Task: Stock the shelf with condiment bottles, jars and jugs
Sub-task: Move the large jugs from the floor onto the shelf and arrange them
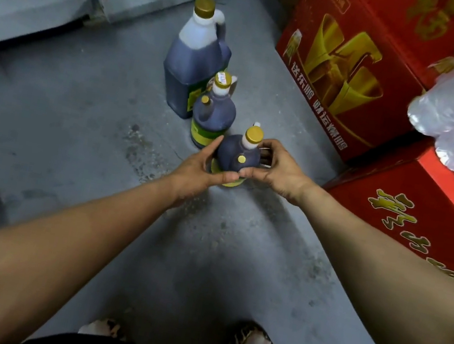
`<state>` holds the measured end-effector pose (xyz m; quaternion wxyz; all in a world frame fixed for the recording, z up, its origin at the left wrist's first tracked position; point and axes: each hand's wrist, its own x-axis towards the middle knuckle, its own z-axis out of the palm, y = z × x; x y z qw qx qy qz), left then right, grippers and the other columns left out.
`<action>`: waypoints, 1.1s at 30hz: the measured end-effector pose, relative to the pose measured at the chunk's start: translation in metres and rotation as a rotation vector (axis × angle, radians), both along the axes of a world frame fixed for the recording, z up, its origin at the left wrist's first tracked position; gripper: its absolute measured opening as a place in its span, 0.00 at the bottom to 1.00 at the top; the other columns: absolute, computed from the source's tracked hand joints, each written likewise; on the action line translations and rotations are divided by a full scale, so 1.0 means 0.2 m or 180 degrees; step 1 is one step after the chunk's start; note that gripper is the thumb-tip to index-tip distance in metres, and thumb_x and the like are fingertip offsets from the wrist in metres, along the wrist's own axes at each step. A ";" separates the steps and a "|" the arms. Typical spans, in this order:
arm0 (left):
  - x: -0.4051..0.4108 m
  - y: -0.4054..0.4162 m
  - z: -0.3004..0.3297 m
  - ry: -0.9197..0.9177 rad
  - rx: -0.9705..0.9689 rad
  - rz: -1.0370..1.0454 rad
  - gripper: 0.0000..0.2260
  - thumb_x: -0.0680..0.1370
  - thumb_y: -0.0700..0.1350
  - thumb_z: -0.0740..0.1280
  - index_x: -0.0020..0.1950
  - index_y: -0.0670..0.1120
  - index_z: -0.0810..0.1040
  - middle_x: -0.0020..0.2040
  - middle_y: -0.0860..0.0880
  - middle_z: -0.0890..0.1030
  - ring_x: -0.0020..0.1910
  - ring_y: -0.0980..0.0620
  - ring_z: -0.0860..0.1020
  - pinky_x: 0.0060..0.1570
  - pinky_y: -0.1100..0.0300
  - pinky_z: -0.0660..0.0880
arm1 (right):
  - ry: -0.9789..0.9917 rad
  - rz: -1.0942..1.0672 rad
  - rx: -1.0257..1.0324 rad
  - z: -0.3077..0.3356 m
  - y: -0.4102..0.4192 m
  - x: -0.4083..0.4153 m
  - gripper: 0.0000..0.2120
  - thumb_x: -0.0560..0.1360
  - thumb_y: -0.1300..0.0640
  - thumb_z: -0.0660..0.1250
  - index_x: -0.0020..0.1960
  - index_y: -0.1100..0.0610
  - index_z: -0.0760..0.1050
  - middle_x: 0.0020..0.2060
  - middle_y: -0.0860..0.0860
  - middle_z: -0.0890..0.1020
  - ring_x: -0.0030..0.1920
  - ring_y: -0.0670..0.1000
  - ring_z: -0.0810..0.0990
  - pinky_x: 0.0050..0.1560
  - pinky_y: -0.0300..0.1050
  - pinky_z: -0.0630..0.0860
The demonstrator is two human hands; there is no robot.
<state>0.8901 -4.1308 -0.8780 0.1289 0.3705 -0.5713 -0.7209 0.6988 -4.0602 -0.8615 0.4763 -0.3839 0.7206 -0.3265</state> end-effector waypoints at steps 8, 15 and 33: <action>-0.12 -0.03 0.03 -0.0167 -0.0037 0.0335 0.30 0.74 0.48 0.74 0.73 0.44 0.70 0.66 0.49 0.77 0.62 0.54 0.77 0.64 0.56 0.74 | -0.0411 0.0064 0.0095 0.05 0.12 -0.03 0.28 0.70 0.60 0.77 0.68 0.59 0.73 0.46 0.54 0.81 0.46 0.48 0.80 0.54 0.44 0.77; -0.14 -0.02 0.14 0.0039 0.0366 0.0600 0.17 0.77 0.57 0.67 0.54 0.45 0.83 0.49 0.51 0.86 0.48 0.55 0.84 0.40 0.66 0.78 | -0.1923 0.0047 0.0155 0.03 0.28 -0.02 0.41 0.71 0.70 0.70 0.78 0.48 0.59 0.69 0.51 0.76 0.68 0.51 0.76 0.63 0.50 0.76; -0.03 -0.15 0.12 -0.0329 0.0282 0.2253 0.27 0.73 0.57 0.73 0.67 0.47 0.71 0.52 0.50 0.78 0.47 0.54 0.78 0.53 0.53 0.76 | -0.1937 -0.0780 0.0346 0.02 0.20 -0.04 0.26 0.66 0.54 0.78 0.62 0.56 0.79 0.53 0.55 0.85 0.49 0.53 0.83 0.35 0.41 0.77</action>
